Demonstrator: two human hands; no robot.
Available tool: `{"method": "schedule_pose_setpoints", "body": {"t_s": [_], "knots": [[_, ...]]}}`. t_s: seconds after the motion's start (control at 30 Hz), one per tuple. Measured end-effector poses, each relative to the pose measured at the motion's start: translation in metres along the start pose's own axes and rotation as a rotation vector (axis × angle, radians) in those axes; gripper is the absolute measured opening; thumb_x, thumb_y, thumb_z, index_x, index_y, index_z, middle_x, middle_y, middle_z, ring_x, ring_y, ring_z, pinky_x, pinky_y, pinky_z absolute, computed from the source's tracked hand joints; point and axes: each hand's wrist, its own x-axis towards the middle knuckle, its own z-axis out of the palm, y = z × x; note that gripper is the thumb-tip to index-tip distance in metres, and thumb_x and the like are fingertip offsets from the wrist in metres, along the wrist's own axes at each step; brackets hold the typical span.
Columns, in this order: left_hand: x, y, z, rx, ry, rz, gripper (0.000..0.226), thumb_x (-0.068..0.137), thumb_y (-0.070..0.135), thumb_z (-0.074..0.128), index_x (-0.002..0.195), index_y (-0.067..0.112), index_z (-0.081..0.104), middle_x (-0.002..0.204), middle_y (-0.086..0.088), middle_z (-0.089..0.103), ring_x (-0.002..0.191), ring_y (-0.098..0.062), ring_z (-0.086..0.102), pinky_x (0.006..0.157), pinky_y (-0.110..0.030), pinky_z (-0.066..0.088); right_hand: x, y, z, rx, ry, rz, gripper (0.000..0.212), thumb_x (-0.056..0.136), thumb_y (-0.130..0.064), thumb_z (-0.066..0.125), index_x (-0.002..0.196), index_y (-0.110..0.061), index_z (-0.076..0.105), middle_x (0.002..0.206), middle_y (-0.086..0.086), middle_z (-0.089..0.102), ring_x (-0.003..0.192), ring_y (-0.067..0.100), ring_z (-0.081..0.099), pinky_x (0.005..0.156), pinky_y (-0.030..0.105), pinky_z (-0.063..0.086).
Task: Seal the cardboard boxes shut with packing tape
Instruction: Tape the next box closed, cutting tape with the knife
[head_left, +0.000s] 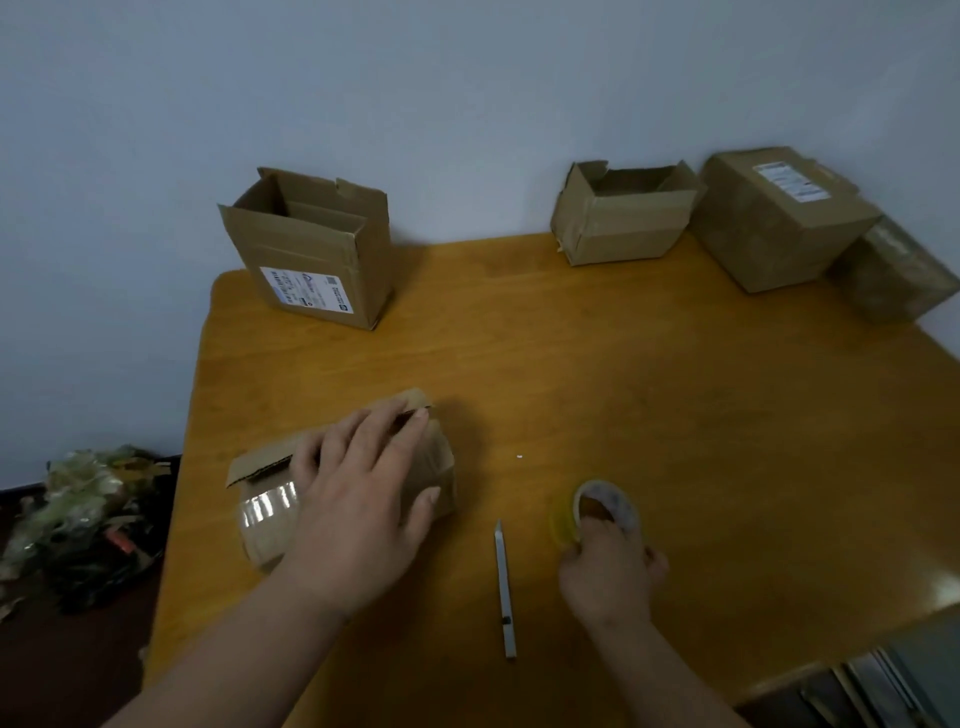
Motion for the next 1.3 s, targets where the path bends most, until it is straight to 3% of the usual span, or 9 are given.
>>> {"method": "schedule_pose_setpoints", "body": {"t_s": [0.1, 0.27, 0.37, 0.57, 0.7, 0.87, 1.0, 1.2, 1.3], "knots": [[0.003, 0.015, 0.0, -0.15, 0.012, -0.048, 0.061, 0.085, 0.055, 0.044, 0.141, 0.033, 0.045, 0.147, 0.01, 0.04, 0.136, -0.017, 0.031, 0.108, -0.042, 0.02, 0.005, -0.006, -0.02, 0.261, 0.052, -0.021, 0.011, 0.098, -0.032, 0.052, 0.108, -0.03, 0.055, 0.11, -0.015, 0.053, 0.122, 0.018, 0.05, 0.111, 0.046, 0.021], [0.02, 0.029, -0.006, -0.487, -0.004, -0.232, 0.046, 0.093, 0.038, 0.06, 0.137, 0.037, 0.049, 0.135, 0.017, 0.047, 0.13, -0.01, 0.04, 0.113, -0.041, 0.032, 0.0, -0.029, -0.059, 0.637, 0.112, -0.253, 0.018, 0.091, -0.028, 0.063, 0.079, -0.033, 0.051, 0.081, -0.013, 0.053, 0.083, 0.012, 0.053, 0.093, 0.056, 0.043], [0.026, 0.035, -0.018, -0.619, 0.008, -0.264, 0.047, 0.093, 0.028, 0.063, 0.138, 0.031, 0.05, 0.121, 0.016, 0.052, 0.114, 0.001, 0.048, 0.093, -0.018, 0.042, -0.008, -0.041, -0.079, 0.762, 0.125, -0.378, 0.02, 0.081, -0.051, 0.055, 0.086, -0.031, 0.058, 0.086, -0.008, 0.057, 0.087, 0.018, 0.055, 0.085, 0.054, 0.047], [0.034, 0.034, -0.054, -0.773, 0.063, -0.223, 0.048, 0.096, 0.023, 0.059, 0.14, 0.037, 0.046, 0.128, 0.018, 0.049, 0.109, 0.012, 0.05, 0.085, -0.009, 0.045, -0.018, -0.064, -0.094, 0.638, 0.189, -0.738, 0.019, 0.085, -0.044, 0.053, 0.09, -0.026, 0.055, 0.083, -0.014, 0.052, 0.082, 0.011, 0.053, 0.079, 0.056, 0.046], [0.032, 0.028, -0.079, -0.883, 0.082, -0.16, 0.045, 0.099, 0.018, 0.052, 0.136, 0.042, 0.044, 0.129, 0.017, 0.051, 0.111, 0.015, 0.049, 0.083, -0.005, 0.045, -0.029, -0.086, -0.099, 0.501, 0.238, -0.872, 0.013, 0.086, -0.042, 0.05, 0.086, -0.03, 0.051, 0.084, -0.016, 0.05, 0.087, 0.006, 0.05, 0.088, 0.043, 0.038], [0.012, 0.016, -0.091, -0.737, 0.194, 0.02, 0.051, 0.086, 0.043, 0.05, 0.133, 0.026, 0.055, 0.124, 0.015, 0.055, 0.119, -0.003, 0.052, 0.096, -0.009, 0.04, -0.039, -0.112, -0.101, 0.517, 0.252, -0.906, 0.013, 0.086, -0.043, 0.049, 0.078, -0.036, 0.041, 0.077, -0.016, 0.044, 0.08, 0.005, 0.047, 0.086, 0.039, 0.035], [0.003, 0.005, -0.089, -0.552, 0.226, 0.041, 0.045, 0.083, 0.053, 0.059, 0.121, 0.029, 0.063, 0.123, 0.018, 0.058, 0.119, 0.0, 0.053, 0.099, -0.022, 0.045, -0.042, -0.125, -0.097, 0.512, 0.23, -0.948, 0.019, 0.09, -0.042, 0.05, 0.076, -0.036, 0.038, 0.074, -0.016, 0.042, 0.078, 0.006, 0.047, 0.085, 0.041, 0.037], [0.003, -0.003, -0.093, -0.393, 0.346, 0.014, 0.003, 0.087, 0.03, 0.068, 0.084, 0.03, 0.069, 0.101, 0.024, 0.061, 0.095, 0.005, 0.058, 0.077, -0.017, 0.05, -0.048, -0.133, -0.09, 0.502, 0.19, -0.957, 0.025, 0.085, -0.046, 0.05, 0.071, -0.038, 0.031, 0.072, -0.017, 0.037, 0.076, 0.005, 0.044, 0.086, 0.042, 0.038], [0.003, -0.007, -0.101, -0.487, 0.242, -0.13, 0.017, 0.089, 0.028, 0.068, 0.074, 0.035, 0.063, 0.092, 0.025, 0.066, 0.091, 0.003, 0.06, 0.075, -0.023, 0.052, -0.051, -0.136, -0.09, 0.505, 0.164, -0.956, 0.024, 0.082, -0.05, 0.054, 0.071, -0.036, 0.037, 0.075, -0.017, 0.041, 0.08, 0.004, 0.044, 0.081, 0.04, 0.038]]}}
